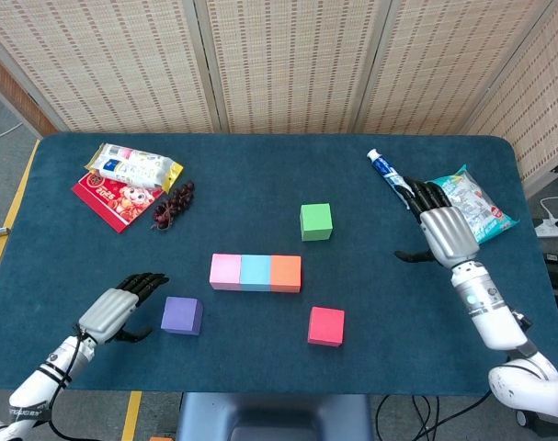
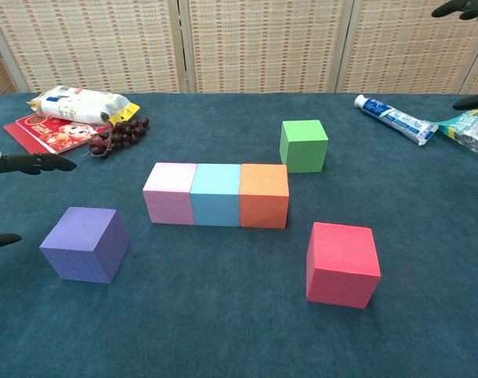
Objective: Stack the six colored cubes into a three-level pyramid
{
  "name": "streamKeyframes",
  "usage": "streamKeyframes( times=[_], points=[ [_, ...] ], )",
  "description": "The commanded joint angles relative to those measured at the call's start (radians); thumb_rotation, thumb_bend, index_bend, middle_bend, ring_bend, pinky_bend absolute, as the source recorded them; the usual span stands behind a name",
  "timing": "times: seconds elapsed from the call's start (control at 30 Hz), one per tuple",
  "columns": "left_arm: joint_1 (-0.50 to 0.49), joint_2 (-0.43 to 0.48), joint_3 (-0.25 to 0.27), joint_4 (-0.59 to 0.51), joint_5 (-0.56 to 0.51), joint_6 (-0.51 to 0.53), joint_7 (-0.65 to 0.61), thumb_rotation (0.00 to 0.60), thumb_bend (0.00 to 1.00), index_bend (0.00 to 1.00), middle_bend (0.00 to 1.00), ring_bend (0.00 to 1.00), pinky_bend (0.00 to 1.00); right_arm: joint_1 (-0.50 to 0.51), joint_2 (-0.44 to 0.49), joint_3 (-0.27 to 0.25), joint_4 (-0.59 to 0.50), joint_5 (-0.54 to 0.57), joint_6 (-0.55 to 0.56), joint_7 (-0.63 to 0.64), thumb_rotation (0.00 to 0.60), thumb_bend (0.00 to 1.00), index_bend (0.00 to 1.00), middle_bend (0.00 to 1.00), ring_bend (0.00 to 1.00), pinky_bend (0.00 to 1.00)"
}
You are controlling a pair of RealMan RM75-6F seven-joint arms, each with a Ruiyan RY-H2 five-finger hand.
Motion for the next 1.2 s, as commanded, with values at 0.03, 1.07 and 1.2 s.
streamKeyframes(
  times=[0.03,1.07,1.2],
  points=[
    [0.0,-0.018,0.002,-0.003,-0.011,-0.012,0.031,0.6,0.33,0.03,0.02,0.0,0.1,-0.021,0.009,-0.01,0.005,-0.012,0.015,0.021,0.6,0.0,0.0,0.0,0.0,0.0],
    [0.0,-0.155,-0.046,0.056,-0.074,0.001,0.091,0.6,0.31,0.37,0.4,0.33,0.38,-0.073,-0.006,-0.014,0.069,-0.044,0.007,0.112,0.6,0.0,0.0,0.0,0.0,0.0],
    [-0.022,-0.07,-0.09,-0.018,-0.072,0.02,0.105,0.6,0.31,0.36,0.42,0.35,0.4,-0.079,-0.004,-0.009,0.067,-0.046,0.014,0.118,0.6,0.0,0.0,0.0,0.0,0.0]
  ],
)
